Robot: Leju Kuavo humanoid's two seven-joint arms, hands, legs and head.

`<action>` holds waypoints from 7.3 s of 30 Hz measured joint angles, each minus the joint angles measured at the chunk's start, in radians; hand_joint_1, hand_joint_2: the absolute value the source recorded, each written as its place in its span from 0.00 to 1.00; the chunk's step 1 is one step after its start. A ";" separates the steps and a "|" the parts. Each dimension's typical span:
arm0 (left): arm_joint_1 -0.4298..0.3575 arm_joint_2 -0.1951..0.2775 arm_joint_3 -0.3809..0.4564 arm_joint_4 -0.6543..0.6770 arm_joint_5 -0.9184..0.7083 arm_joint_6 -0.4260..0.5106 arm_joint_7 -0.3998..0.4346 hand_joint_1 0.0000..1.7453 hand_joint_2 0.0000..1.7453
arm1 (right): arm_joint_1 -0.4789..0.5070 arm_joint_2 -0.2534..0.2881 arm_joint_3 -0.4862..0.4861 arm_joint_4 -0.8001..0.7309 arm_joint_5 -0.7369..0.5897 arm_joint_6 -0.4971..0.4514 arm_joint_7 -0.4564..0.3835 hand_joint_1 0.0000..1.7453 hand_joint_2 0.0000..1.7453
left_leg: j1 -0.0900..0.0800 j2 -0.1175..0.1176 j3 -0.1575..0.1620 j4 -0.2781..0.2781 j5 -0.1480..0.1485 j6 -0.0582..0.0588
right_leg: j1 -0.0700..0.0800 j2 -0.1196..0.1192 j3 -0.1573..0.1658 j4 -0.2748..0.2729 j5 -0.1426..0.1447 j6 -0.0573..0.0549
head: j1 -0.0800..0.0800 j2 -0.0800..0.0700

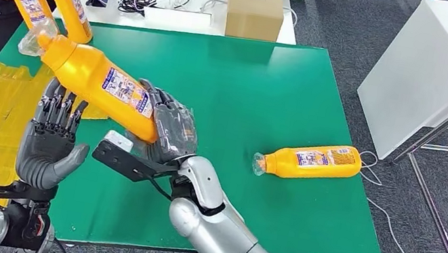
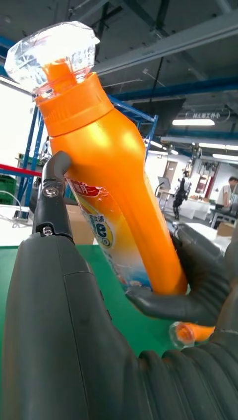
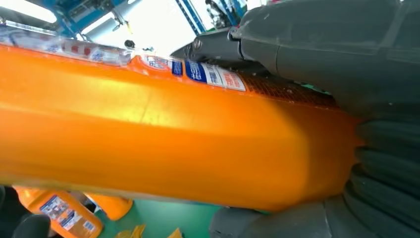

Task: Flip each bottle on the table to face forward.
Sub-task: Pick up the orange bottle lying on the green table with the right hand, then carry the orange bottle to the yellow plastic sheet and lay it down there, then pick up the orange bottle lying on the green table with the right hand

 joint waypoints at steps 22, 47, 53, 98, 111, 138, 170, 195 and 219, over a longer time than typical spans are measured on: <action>0.007 0.027 0.103 0.044 0.153 -0.005 0.034 0.20 1.00 | 0.071 0.043 0.236 0.072 0.230 -0.041 0.077 1.00 1.00 | 0.000 0.000 -0.002 0.000 0.000 0.000 | 0.000 0.000 -0.003 0.000 0.000 0.000 | 0.000 0.000; 0.020 0.037 0.136 0.050 0.122 -0.068 0.011 1.00 1.00 | 0.071 0.020 0.251 0.035 0.207 -0.008 0.083 0.19 0.75 | 0.000 0.000 -0.003 0.000 0.000 0.000 | 0.000 0.000 -0.004 0.000 0.000 0.000 | 0.000 0.000; 0.019 0.043 0.141 0.049 0.049 -0.024 0.002 1.00 1.00 | 0.093 -0.009 0.237 0.018 0.214 -0.019 0.093 0.00 0.00 | 0.000 0.000 -0.003 0.000 0.000 0.000 | 0.000 0.000 -0.004 0.000 0.000 0.000 | 0.000 0.000; -0.094 0.198 0.123 0.407 -1.866 0.673 0.199 1.00 1.00 | 0.350 -0.252 -0.131 -0.539 0.103 0.102 0.042 0.00 0.00 | 0.000 0.000 -0.004 0.000 0.001 -0.001 | 0.000 -0.001 -0.004 0.000 0.000 0.000 | 0.000 0.000; -0.091 0.207 0.101 0.408 -1.713 0.564 0.125 0.00 0.00 | 0.366 -0.252 -0.140 -0.552 0.103 0.115 0.037 0.00 0.00 | 0.000 -0.001 -0.004 0.000 0.001 -0.001 | 0.000 -0.001 -0.004 0.000 0.000 0.000 | 0.000 0.000; -0.044 0.191 0.145 0.323 -1.248 0.369 0.050 0.00 0.00 | 0.425 -0.267 -0.173 -0.585 0.153 0.128 0.036 0.00 0.00 | 0.000 -0.002 -0.004 0.000 0.001 -0.001 | 0.000 -0.001 -0.004 0.000 0.000 0.000 | 0.000 0.000; 0.265 0.063 0.317 -0.090 -0.369 -0.122 -0.107 0.00 0.00 | 0.953 -0.736 -1.236 -0.975 -0.024 0.567 -0.093 0.00 1.00 | -0.004 -0.004 -0.003 0.000 -0.004 0.005 | -0.005 -0.003 -0.002 -0.004 -0.002 0.004 | 0.000 0.000; 0.225 0.058 0.273 -0.093 -0.363 -0.125 -0.066 0.00 0.00 | 0.806 -0.781 -1.083 -0.835 0.088 0.511 -0.005 0.00 1.00 | -0.004 -0.004 -0.001 0.000 -0.003 0.006 | -0.004 -0.003 0.001 -0.004 -0.001 0.005 | -0.001 0.000; 0.179 0.073 0.251 -0.071 -0.326 -0.138 -0.025 0.00 0.00 | 0.467 -0.814 -0.672 -0.533 0.173 0.480 0.045 0.00 1.00 | -0.004 -0.003 -0.002 0.000 -0.002 0.006 | -0.004 -0.001 0.001 -0.003 -0.001 0.005 | 0.000 0.000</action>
